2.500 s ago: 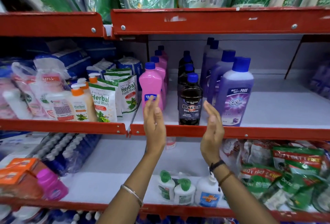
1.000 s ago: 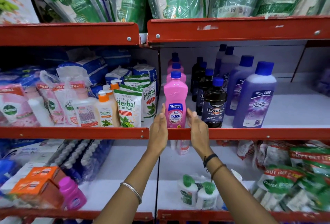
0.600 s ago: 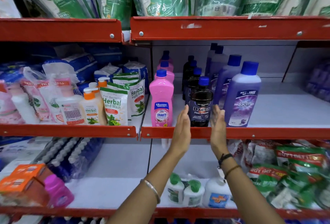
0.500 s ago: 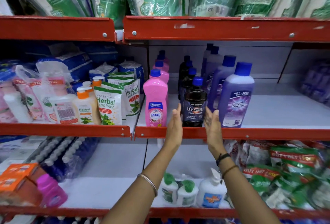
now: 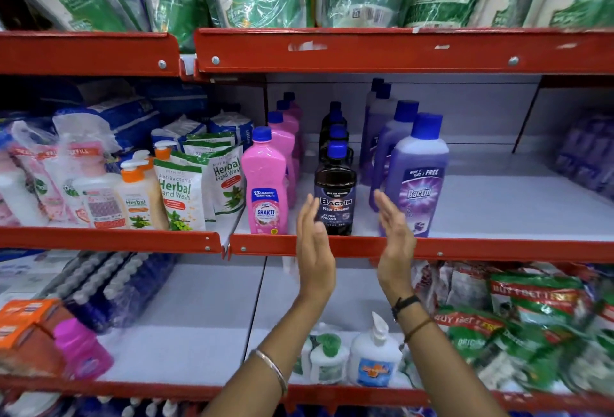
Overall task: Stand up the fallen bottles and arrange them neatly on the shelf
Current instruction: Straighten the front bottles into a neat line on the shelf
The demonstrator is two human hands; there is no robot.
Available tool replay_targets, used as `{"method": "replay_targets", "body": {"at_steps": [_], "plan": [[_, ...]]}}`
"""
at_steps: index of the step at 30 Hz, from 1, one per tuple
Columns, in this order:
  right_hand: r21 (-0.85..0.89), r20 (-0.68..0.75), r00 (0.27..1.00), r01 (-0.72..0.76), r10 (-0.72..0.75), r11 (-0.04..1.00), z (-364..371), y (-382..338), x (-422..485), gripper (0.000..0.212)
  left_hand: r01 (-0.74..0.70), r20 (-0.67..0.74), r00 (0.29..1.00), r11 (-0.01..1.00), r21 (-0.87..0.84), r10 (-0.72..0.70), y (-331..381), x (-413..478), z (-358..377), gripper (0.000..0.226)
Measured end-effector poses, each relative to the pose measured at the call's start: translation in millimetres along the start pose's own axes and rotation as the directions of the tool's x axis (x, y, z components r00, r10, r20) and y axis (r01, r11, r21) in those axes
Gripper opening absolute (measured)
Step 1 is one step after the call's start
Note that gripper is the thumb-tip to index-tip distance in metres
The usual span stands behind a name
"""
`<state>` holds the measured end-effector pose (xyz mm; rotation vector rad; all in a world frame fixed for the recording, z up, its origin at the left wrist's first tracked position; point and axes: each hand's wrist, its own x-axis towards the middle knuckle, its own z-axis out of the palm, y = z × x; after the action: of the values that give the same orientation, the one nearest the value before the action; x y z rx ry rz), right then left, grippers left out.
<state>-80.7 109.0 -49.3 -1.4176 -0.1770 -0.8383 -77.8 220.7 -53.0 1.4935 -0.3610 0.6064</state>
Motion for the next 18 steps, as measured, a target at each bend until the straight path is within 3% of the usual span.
{"method": "replay_targets", "body": {"at_steps": [3, 6, 8, 10, 13, 18], "plan": [[-0.008, -0.215, 0.962, 0.174, -0.171, 0.985, -28, -8, 8, 0.046, -0.108, 0.126, 0.985, 0.991, -0.074, 0.116, 1, -12, 26, 0.054], [0.019, -0.281, 0.959, 0.045, -0.038, 0.999, -55, -6, 29, 0.051, 0.161, 0.296, 0.949, 0.975, -0.153, -0.111, 6, -1, 56, 0.061], [0.077, -0.192, 0.973, -0.114, 0.127, 0.99, -71, -2, 42, 0.057, 0.365, 0.377, 0.886, 0.907, -0.21, -0.269, 13, 8, 70, 0.081], [0.141, -0.053, 0.963, -0.255, 0.265, 0.957, -84, 3, 54, 0.064, 0.491, 0.435, 0.837, 0.806, -0.33, -0.332, 14, 15, 79, 0.094], [0.159, 0.066, 0.93, -0.368, 0.362, 0.916, -95, 5, 64, 0.071, 0.536, 0.439, 0.823, 0.747, -0.393, -0.36, 16, 19, 86, 0.085], [0.151, 0.11, 0.912, -0.408, 0.395, 0.9, -106, 6, 66, 0.071, 0.541, 0.392, 0.823, 0.777, -0.32, -0.411, 18, 16, 92, 0.083]]}}
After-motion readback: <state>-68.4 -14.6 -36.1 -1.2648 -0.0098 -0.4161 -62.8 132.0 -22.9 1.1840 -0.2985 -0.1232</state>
